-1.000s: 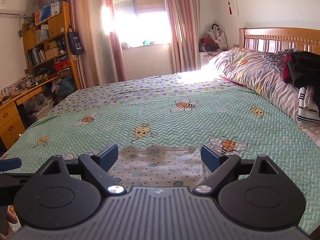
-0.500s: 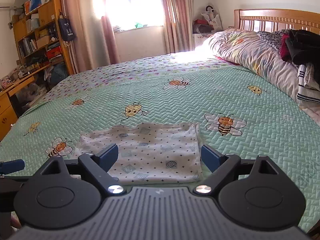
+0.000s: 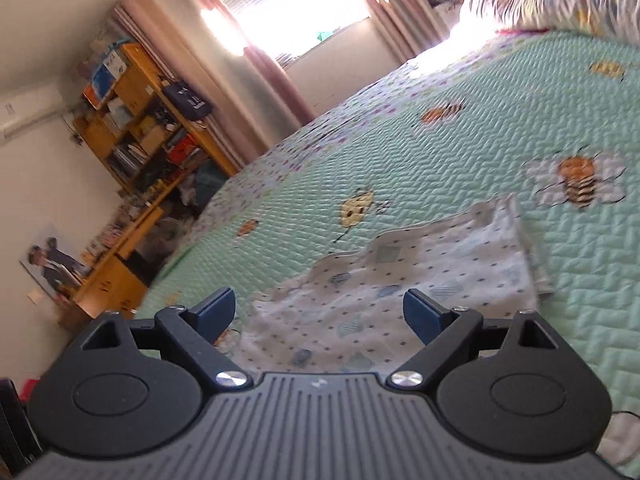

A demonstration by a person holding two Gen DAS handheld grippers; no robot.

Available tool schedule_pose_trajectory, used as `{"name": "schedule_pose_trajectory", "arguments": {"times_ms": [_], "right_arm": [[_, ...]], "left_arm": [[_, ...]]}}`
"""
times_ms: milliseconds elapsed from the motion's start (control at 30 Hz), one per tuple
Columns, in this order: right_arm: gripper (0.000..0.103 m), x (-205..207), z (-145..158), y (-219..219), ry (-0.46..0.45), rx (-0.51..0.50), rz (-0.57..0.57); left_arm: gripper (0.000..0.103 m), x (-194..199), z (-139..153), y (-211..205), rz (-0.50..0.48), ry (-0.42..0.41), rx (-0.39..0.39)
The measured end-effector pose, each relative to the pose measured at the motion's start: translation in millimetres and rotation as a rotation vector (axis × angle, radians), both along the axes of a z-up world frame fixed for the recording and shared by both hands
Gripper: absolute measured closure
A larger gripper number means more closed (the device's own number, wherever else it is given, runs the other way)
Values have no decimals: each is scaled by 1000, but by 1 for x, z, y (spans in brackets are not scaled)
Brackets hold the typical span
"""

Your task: Fold clothes

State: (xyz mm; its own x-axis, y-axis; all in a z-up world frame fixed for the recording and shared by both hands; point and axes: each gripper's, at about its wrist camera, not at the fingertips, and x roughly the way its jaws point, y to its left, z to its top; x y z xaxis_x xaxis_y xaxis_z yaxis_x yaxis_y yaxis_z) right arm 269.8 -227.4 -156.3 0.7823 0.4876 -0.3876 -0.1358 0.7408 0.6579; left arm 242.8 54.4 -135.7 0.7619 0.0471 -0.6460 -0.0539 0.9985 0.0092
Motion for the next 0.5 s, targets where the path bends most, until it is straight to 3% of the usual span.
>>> {"name": "schedule_pose_trajectory", "arguments": {"times_ms": [100,300,400,500], "right_arm": [[12,52,-22,0,54,140,63],[12,143,-65,20,169,318,152],[12,175,-78,20,234,229,68],[12,178,-77,3,198,204,-42]], "left_arm": [[1,11,-6,5,4,6,0],[1,28,-17,4,-7,24,6],[1,33,-22,2,-17,35,15],[1,35,-25,3,-23,34,17]]}}
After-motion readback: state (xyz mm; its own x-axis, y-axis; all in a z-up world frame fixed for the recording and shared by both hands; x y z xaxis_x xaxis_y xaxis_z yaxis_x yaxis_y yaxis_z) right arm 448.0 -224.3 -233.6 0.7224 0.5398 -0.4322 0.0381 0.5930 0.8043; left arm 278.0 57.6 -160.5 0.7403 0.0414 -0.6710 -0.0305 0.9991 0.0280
